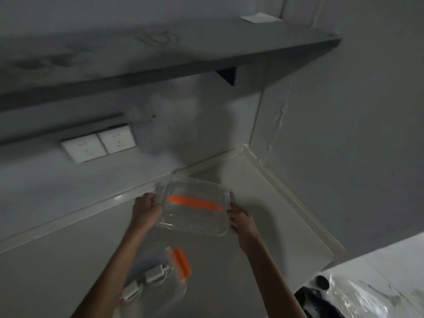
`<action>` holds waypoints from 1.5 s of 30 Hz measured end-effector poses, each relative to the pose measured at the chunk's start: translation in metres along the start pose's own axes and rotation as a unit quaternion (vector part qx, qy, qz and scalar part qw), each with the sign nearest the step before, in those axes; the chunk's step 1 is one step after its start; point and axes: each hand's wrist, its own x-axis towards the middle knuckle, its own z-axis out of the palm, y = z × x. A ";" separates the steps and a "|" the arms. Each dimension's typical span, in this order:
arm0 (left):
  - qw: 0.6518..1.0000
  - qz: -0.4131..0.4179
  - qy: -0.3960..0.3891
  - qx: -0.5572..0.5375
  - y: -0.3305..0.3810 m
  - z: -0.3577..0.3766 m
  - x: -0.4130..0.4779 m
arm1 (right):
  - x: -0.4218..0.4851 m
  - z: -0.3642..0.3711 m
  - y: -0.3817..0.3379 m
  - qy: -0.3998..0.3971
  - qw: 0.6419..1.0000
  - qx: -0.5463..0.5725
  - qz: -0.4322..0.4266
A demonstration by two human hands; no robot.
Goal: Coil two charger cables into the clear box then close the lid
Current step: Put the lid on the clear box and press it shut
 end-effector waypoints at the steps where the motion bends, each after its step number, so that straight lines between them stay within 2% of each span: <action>1: 1.000 -0.008 0.028 -0.007 -0.004 -0.018 -0.014 | -0.006 0.014 -0.003 -0.020 1.000 -0.003 -0.011; 6: 0.991 -0.064 0.121 0.004 -0.048 -0.090 -0.066 | -0.029 0.080 0.001 -0.134 0.980 -0.085 -0.123; 9: 0.981 -0.090 0.169 0.018 -0.080 -0.127 -0.096 | -0.043 0.120 0.014 -0.148 0.961 -0.162 -0.166; 13: 0.972 -0.115 0.206 0.015 -0.110 -0.159 -0.125 | -0.065 0.156 0.029 -0.174 0.938 -0.205 -0.217; 16: 0.970 -0.116 0.211 0.017 -0.120 -0.169 -0.136 | -0.073 0.163 0.039 -0.182 0.929 -0.221 -0.234; 20: 0.972 -0.100 0.210 0.015 -0.125 -0.168 -0.145 | -0.074 0.155 0.050 -0.204 0.930 -0.224 -0.209; 24: 0.978 -0.089 0.190 -0.004 -0.128 -0.156 -0.153 | -0.067 0.138 0.060 -0.169 0.933 -0.248 -0.197; 30: 0.980 -0.129 0.149 -0.036 -0.158 -0.096 -0.178 | -0.064 0.094 0.119 -0.124 0.908 -0.335 -0.219; 32: 0.979 -0.167 0.115 -0.024 -0.175 -0.075 -0.184 | -0.063 0.082 0.137 -0.096 0.892 -0.368 -0.244; 34: 0.985 -0.159 0.060 -0.016 -0.196 -0.052 -0.180 | -0.071 0.076 0.142 -0.062 0.870 -0.408 -0.269; 36: 0.989 -0.134 0.063 0.027 -0.207 -0.033 -0.176 | -0.080 0.072 0.145 -0.047 0.870 -0.416 -0.259; 37: 0.987 -0.147 0.054 0.038 -0.202 -0.031 -0.177 | -0.079 0.071 0.147 -0.037 0.869 -0.422 -0.255; 39: 0.981 -0.162 0.086 0.058 -0.186 -0.036 -0.183 | -0.076 0.072 0.154 -0.024 0.867 -0.436 -0.242; 45: 0.972 -0.219 0.086 0.028 -0.181 -0.044 -0.186 | -0.092 0.098 0.142 -0.059 0.877 -0.413 -0.240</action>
